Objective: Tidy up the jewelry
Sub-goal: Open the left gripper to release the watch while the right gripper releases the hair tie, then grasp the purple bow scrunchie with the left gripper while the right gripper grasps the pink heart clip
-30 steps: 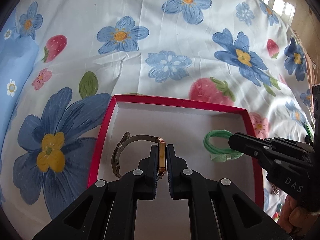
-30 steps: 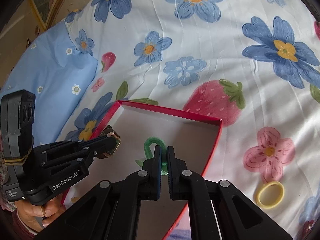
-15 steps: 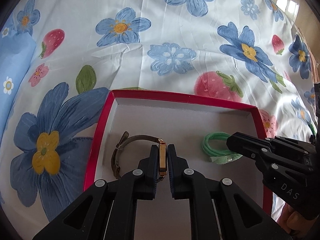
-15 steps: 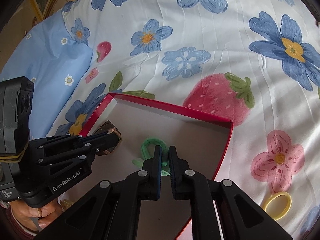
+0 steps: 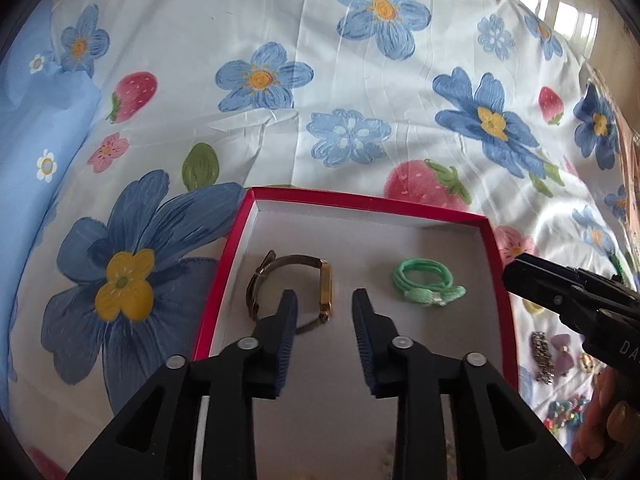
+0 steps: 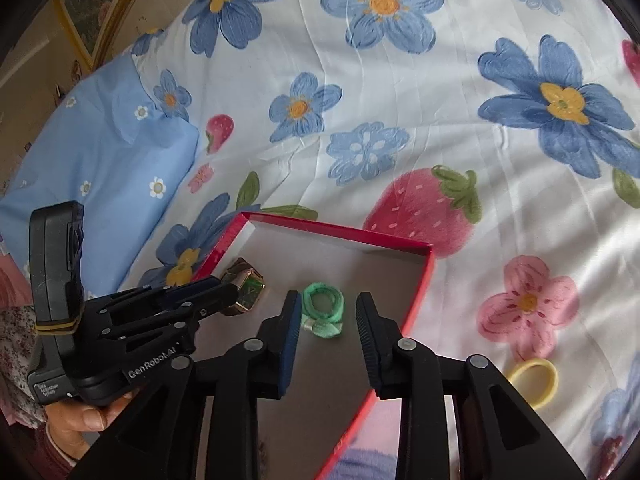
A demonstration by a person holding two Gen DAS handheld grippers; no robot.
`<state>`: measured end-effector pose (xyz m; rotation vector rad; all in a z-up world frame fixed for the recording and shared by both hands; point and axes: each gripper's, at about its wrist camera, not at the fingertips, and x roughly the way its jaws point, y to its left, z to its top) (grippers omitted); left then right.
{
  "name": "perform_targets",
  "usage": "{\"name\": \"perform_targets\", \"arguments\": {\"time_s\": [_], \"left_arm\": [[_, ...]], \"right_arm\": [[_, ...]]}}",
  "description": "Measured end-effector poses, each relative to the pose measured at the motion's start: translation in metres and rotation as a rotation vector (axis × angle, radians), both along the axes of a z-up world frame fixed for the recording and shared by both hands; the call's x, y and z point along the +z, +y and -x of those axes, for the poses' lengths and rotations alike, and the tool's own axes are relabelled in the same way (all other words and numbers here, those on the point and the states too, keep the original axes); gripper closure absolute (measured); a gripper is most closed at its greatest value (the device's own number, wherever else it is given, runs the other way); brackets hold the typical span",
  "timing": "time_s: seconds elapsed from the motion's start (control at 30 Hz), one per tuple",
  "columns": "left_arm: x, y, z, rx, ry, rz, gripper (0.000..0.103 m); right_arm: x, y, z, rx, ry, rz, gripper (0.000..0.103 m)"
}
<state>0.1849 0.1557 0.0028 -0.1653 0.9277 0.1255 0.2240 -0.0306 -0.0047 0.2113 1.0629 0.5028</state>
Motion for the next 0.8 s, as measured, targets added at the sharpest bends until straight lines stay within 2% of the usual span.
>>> {"name": "perform_targets", "arguments": {"time_s": [0.03, 0.17, 0.43, 0.8], "left_arm": [[0.004, -0.002, 0.007, 0.002, -0.010, 0.004, 0.068], [0.014, -0.014, 0.034, 0.001, -0.036, 0.051, 0.068], [0.024, -0.046, 0.074, -0.028, -0.039, 0.137, 0.065], [0.042, -0.097, 0.096, -0.113, -0.022, 0.139, 0.063]], "right_arm": [[0.003, -0.005, 0.004, -0.005, -0.003, -0.003, 0.065], [0.010, -0.032, 0.023, -0.040, -0.001, -0.003, 0.065], [0.017, -0.095, 0.062, -0.136, 0.008, 0.016, 0.061], [0.033, -0.160, 0.103, -0.217, -0.004, 0.032, 0.061]]}}
